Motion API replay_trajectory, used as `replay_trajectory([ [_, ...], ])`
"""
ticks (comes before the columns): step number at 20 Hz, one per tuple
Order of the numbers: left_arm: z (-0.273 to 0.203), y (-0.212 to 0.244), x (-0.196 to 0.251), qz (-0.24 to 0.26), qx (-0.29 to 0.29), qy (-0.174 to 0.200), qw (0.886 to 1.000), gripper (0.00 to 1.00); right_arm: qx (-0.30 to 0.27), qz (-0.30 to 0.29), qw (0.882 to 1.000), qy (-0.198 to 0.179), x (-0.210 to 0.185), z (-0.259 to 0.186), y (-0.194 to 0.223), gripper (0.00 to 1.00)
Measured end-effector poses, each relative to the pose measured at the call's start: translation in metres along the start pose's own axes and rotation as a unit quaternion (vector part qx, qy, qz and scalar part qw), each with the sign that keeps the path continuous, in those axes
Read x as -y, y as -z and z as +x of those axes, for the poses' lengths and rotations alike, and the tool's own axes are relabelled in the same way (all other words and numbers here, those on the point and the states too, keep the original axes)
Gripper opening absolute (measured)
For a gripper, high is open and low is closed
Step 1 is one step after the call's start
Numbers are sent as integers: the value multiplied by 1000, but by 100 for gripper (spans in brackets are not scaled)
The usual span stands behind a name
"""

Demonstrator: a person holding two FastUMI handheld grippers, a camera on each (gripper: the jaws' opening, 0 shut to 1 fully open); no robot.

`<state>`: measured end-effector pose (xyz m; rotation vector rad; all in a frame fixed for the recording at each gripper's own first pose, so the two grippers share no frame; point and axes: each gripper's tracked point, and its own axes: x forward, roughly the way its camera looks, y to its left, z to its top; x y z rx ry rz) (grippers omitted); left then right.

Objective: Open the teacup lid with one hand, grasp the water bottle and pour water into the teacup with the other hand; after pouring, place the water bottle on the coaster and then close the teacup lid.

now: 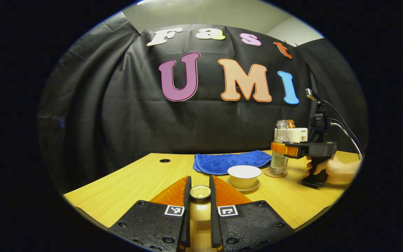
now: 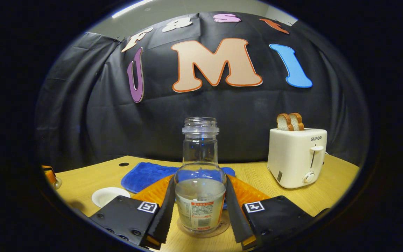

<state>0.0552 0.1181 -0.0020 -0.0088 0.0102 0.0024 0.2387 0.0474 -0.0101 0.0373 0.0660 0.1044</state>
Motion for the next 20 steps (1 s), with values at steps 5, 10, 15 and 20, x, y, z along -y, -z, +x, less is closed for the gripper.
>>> replay_trajectory([
  [5, -2, 0, -1, 0, 0, -1, 1000, 20, 18, -23, 1000, -1, -2, 3, -2, 75],
  [10, 0, 0, 0, 0, 0, -2, 1000, 20, 14, -22, 1000, 3, -1, 4, 1, 77],
  [15, -1, 0, -1, 0, 0, -2, 1000, 20, 11, -21, 999, 23, 5, 1, 3, 81],
  [20, 0, -1, -1, 0, -1, -2, 1000, 20, 14, -22, 999, 30, 6, -15, 1, 86],
])
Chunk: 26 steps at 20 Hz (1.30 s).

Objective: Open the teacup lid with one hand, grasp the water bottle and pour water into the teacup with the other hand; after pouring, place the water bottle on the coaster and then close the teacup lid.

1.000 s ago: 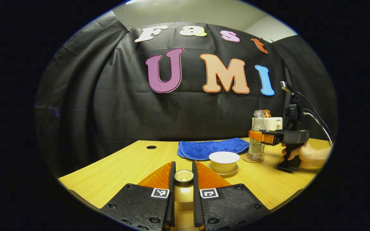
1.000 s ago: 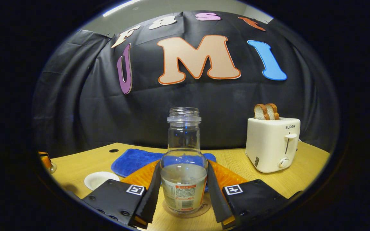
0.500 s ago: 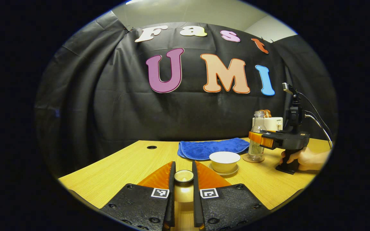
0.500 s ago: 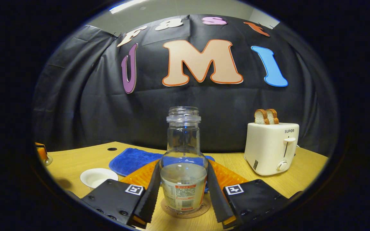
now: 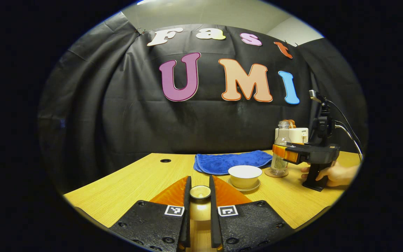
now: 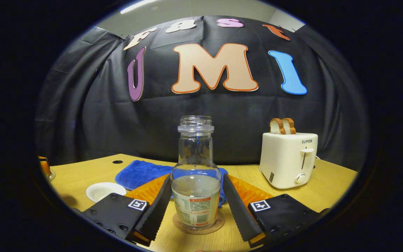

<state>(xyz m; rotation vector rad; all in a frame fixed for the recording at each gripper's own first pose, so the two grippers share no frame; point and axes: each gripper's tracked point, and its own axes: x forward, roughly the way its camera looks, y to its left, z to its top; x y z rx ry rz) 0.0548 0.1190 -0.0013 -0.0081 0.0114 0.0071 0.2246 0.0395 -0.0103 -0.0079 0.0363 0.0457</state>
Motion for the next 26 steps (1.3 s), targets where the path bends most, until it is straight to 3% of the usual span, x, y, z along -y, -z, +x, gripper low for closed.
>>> replay_trajectory([
  [1, 0, 0, 0, 0, 0, 0, 1000, 20, -2, 1, 1000, 0, 1, -7, 2, 91],
  [3, -1, 1, 1, 0, 0, 1, 1000, 20, -1, 1, 1000, -2, 2, -25, 0, 91],
  [4, -1, 1, -1, 0, 0, 1, 1000, 20, -2, 1, 1000, -5, 3, -37, -1, 86],
  [5, -1, 1, 0, 0, 0, 1, 1000, 20, 0, 2, 1000, -9, 4, -50, -2, 91],
  [7, 0, 0, 0, 0, 0, 0, 1000, 20, 2, 0, 1000, -10, 11, -81, -4, 86],
  [11, 0, 1, 0, 0, 0, -1, 1000, 20, 4, 2, 1000, -11, 34, -138, -7, 90],
  [15, 8, 0, 18, -1, 0, 36, 999, 20, 6, 2, 1000, -1, 62, -181, -11, 86],
  [21, 52, 1, 54, 1, 0, 92, 996, 20, 6, 3, 1000, -7, 75, -204, -13, 90],
  [26, 93, 3, 82, 2, -3, 104, 995, 20, 6, 2, 1000, -12, 77, -203, -12, 86],
])
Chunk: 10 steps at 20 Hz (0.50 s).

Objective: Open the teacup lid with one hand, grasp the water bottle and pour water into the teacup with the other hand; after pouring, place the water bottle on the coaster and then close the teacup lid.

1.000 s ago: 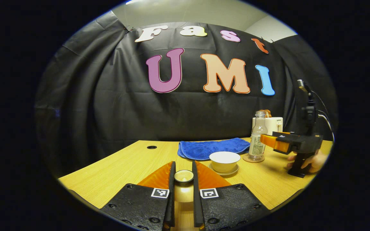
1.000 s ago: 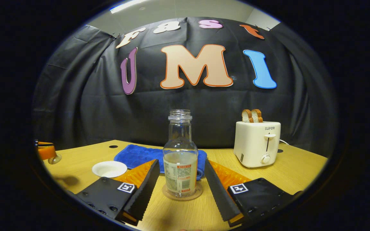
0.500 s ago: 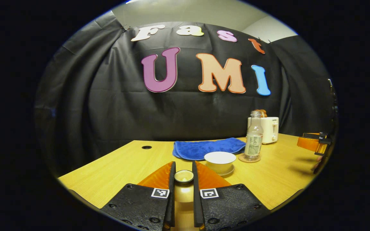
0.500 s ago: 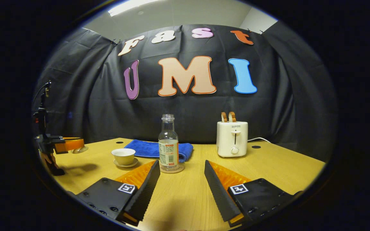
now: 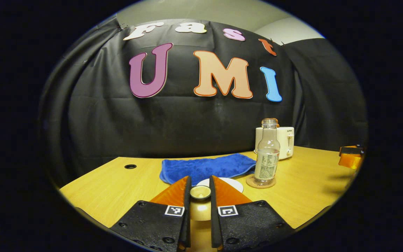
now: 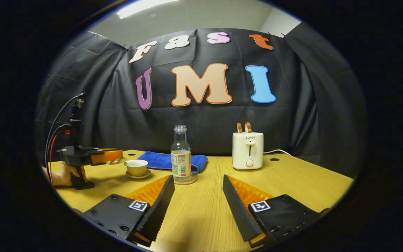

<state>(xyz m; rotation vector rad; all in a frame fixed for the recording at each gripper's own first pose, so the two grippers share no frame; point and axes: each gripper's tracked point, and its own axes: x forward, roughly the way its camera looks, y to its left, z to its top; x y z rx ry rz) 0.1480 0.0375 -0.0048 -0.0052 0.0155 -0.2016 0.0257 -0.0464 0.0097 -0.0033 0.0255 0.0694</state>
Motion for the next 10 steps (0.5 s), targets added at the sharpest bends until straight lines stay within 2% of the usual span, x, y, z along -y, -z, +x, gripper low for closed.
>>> replay_trajectory([
  [2, 14, -2, 6, -2, 2, 4, 1000, 20, 0, 0, 1000, -2, 0, -1, 1, 86],
  [3, 21, -1, 9, -2, 0, 5, 1000, 20, 0, 0, 1000, -2, 1, -2, 1, 90],
  [5, 31, -1, 16, -1, 0, 9, 1000, 20, 0, 0, 1000, -1, 1, -3, 1, 90],
  [6, 35, 0, 18, 0, -1, 9, 1000, 20, 0, -1, 1000, -1, 2, -2, 1, 86],
  [7, 37, -1, 18, 2, -1, 8, 1000, 20, 0, -1, 1000, 0, 2, -3, 0, 90],
  [10, 40, 3, 14, 5, -9, -7, 1000, 20, 0, -1, 1000, 1, 2, -3, 0, 90],
])
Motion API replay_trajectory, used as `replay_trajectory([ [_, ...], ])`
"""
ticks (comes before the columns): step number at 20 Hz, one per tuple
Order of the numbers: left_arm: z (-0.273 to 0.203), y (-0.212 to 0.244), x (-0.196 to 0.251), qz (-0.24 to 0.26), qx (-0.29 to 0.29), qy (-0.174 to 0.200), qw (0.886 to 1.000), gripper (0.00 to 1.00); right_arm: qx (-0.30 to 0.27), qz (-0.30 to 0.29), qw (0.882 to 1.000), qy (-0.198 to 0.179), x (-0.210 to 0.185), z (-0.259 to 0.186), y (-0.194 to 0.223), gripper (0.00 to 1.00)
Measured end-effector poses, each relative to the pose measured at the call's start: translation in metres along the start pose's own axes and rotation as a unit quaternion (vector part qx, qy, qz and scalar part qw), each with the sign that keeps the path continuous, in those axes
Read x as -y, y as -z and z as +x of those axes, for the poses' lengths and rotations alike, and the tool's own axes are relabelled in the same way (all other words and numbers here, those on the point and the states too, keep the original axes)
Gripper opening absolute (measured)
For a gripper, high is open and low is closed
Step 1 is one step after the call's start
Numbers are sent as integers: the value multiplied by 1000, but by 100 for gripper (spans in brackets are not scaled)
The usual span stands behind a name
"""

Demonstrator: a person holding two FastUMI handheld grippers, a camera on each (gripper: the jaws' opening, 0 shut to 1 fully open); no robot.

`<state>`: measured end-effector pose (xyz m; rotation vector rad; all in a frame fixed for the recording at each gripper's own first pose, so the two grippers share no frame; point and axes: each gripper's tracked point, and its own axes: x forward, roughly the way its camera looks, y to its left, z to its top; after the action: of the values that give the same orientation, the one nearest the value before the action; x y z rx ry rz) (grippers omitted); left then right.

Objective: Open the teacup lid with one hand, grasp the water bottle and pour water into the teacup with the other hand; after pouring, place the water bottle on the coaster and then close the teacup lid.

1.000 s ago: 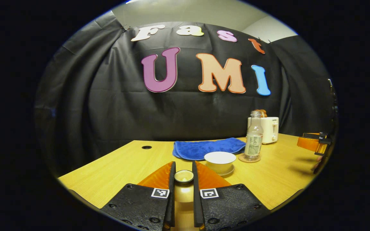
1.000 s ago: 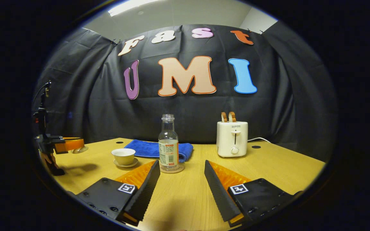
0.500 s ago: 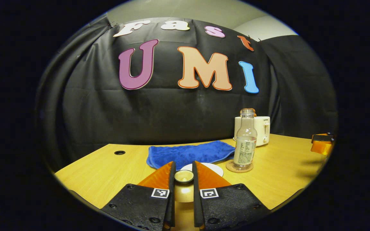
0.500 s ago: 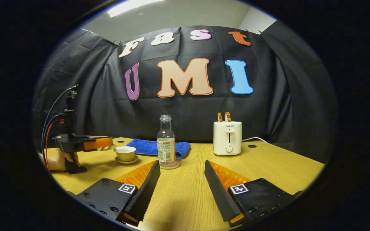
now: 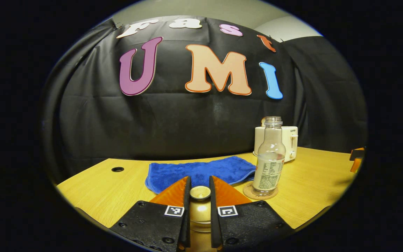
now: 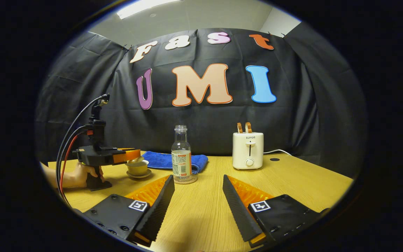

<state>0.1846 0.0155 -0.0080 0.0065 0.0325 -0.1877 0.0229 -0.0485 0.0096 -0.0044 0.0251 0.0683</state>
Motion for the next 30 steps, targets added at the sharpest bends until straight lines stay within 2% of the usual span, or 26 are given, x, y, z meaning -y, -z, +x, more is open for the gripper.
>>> replay_trajectory([
  [4, 4, 6, 1, 17, -22, -10, 1000, 20, 0, 0, 1000, 1, 0, -2, 0, 90],
  [5, 5, 8, 2, 23, -29, -11, 999, 20, 0, 0, 1000, 2, 1, -3, 0, 94],
  [6, 5, 10, 3, 29, -36, -11, 999, 20, 0, 0, 1000, 2, 1, -3, 0, 86],
  [9, 6, 14, 3, 40, -52, -14, 998, 20, 0, 0, 1000, 2, 0, -3, 0, 86],
  [10, 7, 17, 4, 43, -57, -13, 997, 20, 0, 0, 1000, 2, 0, -2, -1, 90],
  [14, 6, 20, 6, 51, -71, -12, 996, 20, 0, 0, 1000, 2, 0, -3, -1, 90],
  [15, 6, 21, 6, 51, -72, -12, 996, 20, 0, 0, 1000, 3, 0, -3, 0, 86],
  [17, 5, 20, 5, 50, -69, -12, 996, 20, 0, 0, 1000, 3, 0, -3, -1, 86],
  [18, 5, 19, 6, 48, -69, -11, 996, 20, 0, 0, 1000, 2, 0, -3, -1, 90],
  [23, 1, 15, 5, 39, -54, -12, 998, 27, 1, 0, 1000, 3, -1, -4, -1, 90],
  [24, 0, 14, 7, 41, -54, -10, 998, 35, 1, 0, 1000, 3, -1, -3, -1, 90],
  [25, -1, 13, 7, 44, -50, -11, 998, 35, 1, 0, 1000, 3, -1, -3, -1, 86],
  [26, -1, 11, 4, 46, -45, -16, 998, 35, 1, 0, 1000, 3, -1, -3, -1, 86],
  [27, -3, 11, 3, 46, -41, -18, 998, 43, 1, 0, 1000, 3, -1, -3, -1, 90],
  [28, -4, 9, 3, 46, -36, -19, 998, 50, 1, 0, 1000, 3, -1, -3, -1, 86],
  [29, -7, 9, 2, 42, -32, -22, 998, 59, 1, 0, 1000, 3, -1, -3, -1, 90],
  [30, -9, 7, 1, 38, -28, -24, 999, 63, 1, 0, 1000, 3, -1, -3, -1, 86],
])
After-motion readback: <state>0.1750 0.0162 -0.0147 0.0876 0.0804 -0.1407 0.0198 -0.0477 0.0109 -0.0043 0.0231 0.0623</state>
